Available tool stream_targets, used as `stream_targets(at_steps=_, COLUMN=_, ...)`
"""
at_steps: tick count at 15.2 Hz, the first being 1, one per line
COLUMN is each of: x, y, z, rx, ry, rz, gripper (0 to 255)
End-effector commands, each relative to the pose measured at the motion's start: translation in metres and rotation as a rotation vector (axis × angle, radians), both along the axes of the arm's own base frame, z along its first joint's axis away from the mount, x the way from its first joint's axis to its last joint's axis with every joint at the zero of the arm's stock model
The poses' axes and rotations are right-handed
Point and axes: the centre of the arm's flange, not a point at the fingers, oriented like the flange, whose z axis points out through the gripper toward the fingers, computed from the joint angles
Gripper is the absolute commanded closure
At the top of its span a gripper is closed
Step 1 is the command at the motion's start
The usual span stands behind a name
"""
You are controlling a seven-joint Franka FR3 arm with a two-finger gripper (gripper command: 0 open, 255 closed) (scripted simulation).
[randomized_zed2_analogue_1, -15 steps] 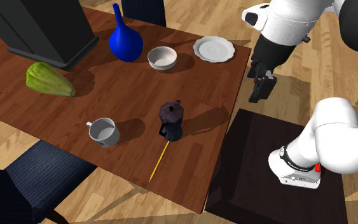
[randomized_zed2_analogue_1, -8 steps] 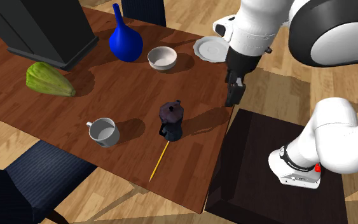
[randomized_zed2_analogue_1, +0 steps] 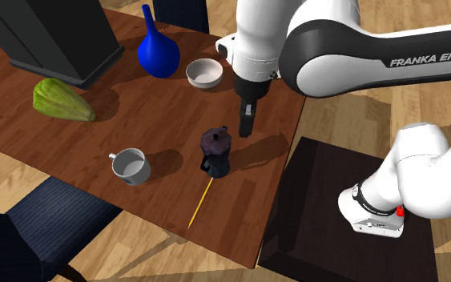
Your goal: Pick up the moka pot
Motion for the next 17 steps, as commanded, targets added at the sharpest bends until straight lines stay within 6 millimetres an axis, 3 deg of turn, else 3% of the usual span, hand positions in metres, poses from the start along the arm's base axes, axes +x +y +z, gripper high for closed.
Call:
stream_targets(at_steps=1, x=0.024, y=0.009, z=-0.009, rx=-0.003, ry=-0.005, rz=0.009, gripper=0)
stream_targets(at_steps=5, x=0.07, y=0.022, z=-0.027, rx=-0.01, ry=-0.013, rz=0.025, gripper=0)
stream_targets(at_steps=12, x=0.07, y=0.022, z=-0.064, rx=-0.01, ry=-0.013, rz=0.025, gripper=0)
stream_targets(at_steps=15, x=0.07, y=0.022, z=-0.067, rx=-0.01, ry=-0.013, rz=0.025, gripper=0)
stream_targets(at_steps=16, x=0.07, y=0.021, z=-0.067, rx=-0.01, ry=-0.013, rz=0.025, gripper=255)
stream_targets(at_steps=17, x=0.07, y=0.021, z=-0.067, rx=-0.01, ry=-0.013, rz=0.025, gripper=255)
